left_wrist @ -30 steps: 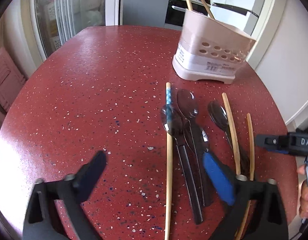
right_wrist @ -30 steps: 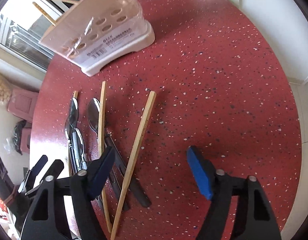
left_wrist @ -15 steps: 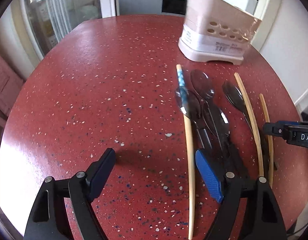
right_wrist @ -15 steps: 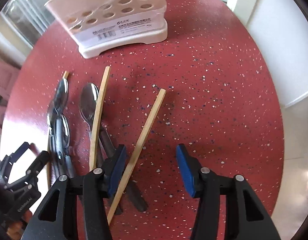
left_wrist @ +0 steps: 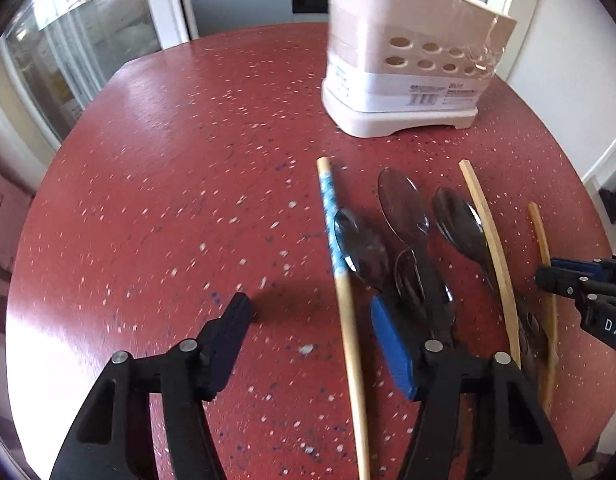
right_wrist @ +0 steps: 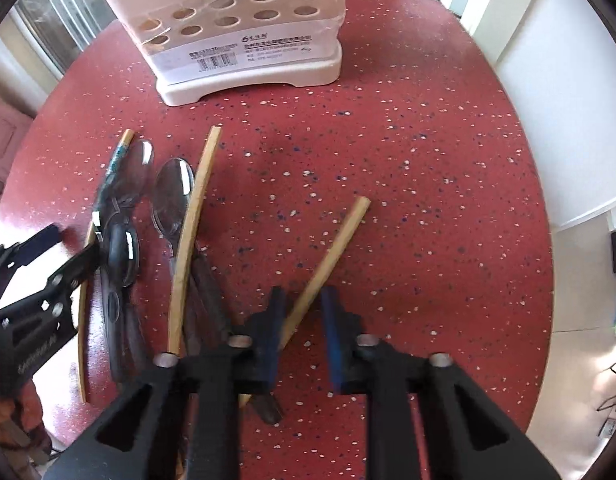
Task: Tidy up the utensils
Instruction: 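Grasp the blue-patterned chopstick with the left tool while the right tool grasps a wooden chopstick, then lift both chopsticks over the pink caddy and release them inside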
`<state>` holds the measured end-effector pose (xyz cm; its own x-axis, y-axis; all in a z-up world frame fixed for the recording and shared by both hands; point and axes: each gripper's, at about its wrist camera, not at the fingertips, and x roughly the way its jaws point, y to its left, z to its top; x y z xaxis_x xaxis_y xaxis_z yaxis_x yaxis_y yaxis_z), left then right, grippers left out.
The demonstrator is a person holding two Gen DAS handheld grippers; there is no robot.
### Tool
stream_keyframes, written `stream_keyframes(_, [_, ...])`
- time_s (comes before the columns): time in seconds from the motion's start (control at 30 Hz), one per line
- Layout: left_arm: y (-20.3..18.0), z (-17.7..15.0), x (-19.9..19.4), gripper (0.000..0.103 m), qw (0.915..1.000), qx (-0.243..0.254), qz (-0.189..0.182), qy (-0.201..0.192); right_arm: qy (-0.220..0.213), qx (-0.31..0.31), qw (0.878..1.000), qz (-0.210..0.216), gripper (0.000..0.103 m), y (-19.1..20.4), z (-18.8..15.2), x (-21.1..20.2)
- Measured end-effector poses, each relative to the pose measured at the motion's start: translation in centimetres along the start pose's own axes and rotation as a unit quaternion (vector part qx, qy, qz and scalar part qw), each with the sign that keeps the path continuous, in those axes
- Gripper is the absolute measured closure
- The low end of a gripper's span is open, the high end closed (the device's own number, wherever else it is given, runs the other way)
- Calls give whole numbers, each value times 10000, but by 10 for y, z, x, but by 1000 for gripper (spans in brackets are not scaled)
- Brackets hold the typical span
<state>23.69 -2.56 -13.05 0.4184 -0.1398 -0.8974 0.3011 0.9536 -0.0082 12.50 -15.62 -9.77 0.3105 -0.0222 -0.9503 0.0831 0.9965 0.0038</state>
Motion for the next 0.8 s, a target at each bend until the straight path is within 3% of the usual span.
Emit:
stream_keyframes(0.07, [-5,4,0,20,9999,137,-7,83,-4,-53,9999,91,96,1,2,0])
stream_keyframes(0.2, [-9,9,-1,21,9994,233,60,257,-70,-33,9990,443,97,-10,1,-1])
stream_keyframes(0.27, [-8,10,-3,29,9991,205,-117,363,-94,14,9976,680,97,-14,-3,-3])
stream_keyframes(0.37, [-12,12,-7,52,9984,300,-231,415,-194,22,9955,928,97,-21,-9,-6])
stream_keyframes(0.4, [-14,12,-8,65,9983,333,-217,422,-231,12,9951,965,97,-23,-11,-7])
stream_keyframes(0.6, [-11,-7,-27,66,9997,183,-102,132,-540,-90,9901,1290,97,-37,-26,-23])
stream_keyframes(0.8, [6,-32,-74,66,9972,-381,-176,-616,-867,-86,9820,1674,97,-66,-41,-42])
